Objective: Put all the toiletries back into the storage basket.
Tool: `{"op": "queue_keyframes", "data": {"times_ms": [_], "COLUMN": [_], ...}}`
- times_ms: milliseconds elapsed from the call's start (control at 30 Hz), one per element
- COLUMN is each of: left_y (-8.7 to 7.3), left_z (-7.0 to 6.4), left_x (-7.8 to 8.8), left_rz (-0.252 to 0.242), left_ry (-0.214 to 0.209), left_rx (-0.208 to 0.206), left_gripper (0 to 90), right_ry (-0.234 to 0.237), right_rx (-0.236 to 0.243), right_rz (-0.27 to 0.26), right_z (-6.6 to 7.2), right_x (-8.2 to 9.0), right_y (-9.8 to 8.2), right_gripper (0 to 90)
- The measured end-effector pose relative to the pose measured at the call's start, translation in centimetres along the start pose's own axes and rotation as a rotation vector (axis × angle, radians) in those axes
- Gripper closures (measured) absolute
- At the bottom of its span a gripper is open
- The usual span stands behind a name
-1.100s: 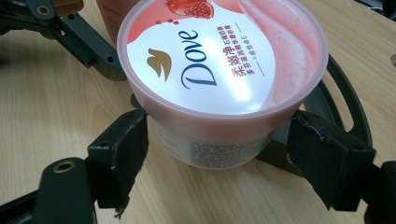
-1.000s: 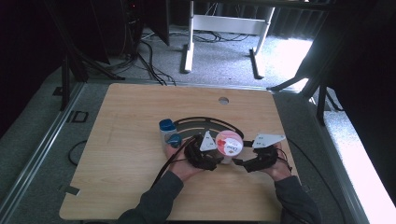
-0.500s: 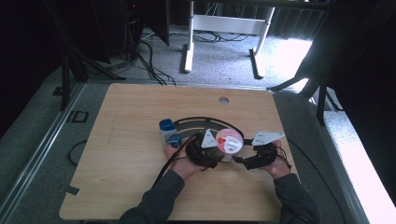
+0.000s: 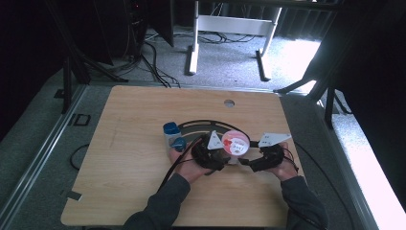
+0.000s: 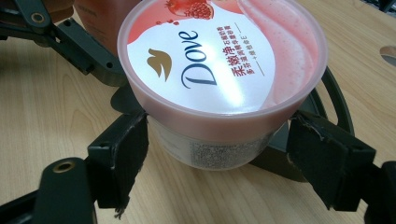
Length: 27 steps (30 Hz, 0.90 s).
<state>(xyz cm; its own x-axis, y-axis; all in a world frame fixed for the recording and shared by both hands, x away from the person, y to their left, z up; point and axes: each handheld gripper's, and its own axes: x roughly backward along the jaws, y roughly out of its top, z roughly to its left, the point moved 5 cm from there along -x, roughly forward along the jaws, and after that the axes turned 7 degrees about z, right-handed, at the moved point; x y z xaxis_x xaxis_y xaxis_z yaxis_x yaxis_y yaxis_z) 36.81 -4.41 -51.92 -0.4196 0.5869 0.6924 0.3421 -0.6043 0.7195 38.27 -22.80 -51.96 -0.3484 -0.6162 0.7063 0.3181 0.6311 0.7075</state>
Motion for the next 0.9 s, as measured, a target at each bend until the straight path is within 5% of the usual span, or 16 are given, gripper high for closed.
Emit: {"op": "queue_keyframes", "data": {"times_ms": [900], "left_y": [1.1], "left_z": [0.5], "left_x": [-1.0], "left_rz": [-0.004], "left_ry": [0.015], "left_rx": [0.043], "left_gripper": [32.1], "right_ry": [-0.006], "right_rx": [-0.016], "right_rz": [0.001], "right_z": [-1.5], "right_x": [0.1], "right_y": [0.2], "right_gripper": [21.0]}}
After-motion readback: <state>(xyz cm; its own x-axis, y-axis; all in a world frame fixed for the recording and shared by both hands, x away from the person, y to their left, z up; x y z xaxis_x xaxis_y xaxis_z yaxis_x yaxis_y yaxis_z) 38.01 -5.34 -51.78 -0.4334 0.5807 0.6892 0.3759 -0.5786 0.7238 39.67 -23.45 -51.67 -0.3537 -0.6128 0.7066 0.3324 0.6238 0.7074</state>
